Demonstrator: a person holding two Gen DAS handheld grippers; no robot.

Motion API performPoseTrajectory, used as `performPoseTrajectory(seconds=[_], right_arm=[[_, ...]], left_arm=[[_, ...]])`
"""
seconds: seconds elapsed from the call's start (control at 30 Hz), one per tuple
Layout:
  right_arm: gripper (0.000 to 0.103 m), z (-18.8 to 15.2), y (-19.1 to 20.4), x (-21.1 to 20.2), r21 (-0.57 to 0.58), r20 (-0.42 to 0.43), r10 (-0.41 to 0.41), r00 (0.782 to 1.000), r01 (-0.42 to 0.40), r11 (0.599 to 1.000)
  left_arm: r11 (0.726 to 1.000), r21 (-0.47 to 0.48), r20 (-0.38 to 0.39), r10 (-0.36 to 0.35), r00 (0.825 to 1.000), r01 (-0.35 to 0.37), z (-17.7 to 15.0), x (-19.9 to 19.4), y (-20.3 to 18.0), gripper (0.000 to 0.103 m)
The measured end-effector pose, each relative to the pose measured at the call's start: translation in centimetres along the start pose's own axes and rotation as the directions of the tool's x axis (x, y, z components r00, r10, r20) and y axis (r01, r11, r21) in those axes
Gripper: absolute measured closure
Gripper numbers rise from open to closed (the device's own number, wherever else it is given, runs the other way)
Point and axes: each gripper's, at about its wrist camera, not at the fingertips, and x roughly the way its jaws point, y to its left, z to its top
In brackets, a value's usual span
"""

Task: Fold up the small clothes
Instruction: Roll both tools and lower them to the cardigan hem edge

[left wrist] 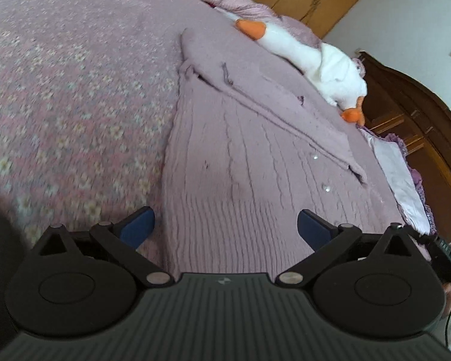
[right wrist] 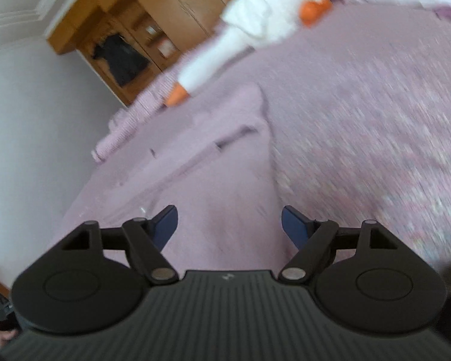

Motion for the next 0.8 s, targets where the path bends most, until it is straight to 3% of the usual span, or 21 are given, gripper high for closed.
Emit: performPoseTrajectory(seconds=[0.07,0.17,0.4,0.47,0.6,0.8], right_arm=[[0.024,-0.4,-0.8,-0.1,0.025,-0.025,-0.023,0.999,0.024,0.999],[0.024,-0.6,-1.3,-0.4,0.041,-0.026,-0.019,0.999,0.02,0.999],[0.024,0.9,-1.4,2.1,0.012,-0.092,0.037,0.995,-0.036,0.999],[0.024,2.1,-1.6,2.9,-0.003,-0.075,0.063,0.995,-0.064,0.998],[0.026,3.6,-3.6,4.7,0.071,-0.091,0.107,0.99,-0.101,0.992],[0.027,2.5,-5.2,3.6,0.115,-0.094,0.17,0.981,-0.159,0.981]], left_arm=[[1.0,0.016,0.004,-0.013,1.0,0.013,-0.4,-0.2,0.1,0.0],[0.998,-0.037,0.015,-0.055,0.998,0.055,-0.2,-0.1,1.1,0.0],[0.978,-0.012,0.027,-0.21,0.977,0.211,4.7,4.3,2.3,0.002],[0.969,-0.053,0.034,-0.238,0.971,0.24,6.5,5.9,2.8,0.005],[0.975,-0.071,0.007,-0.211,0.978,0.211,6.8,6.2,2.9,0.029],[0.972,-0.081,-0.037,-0.223,0.974,0.219,3.5,4.0,2.6,0.032]])
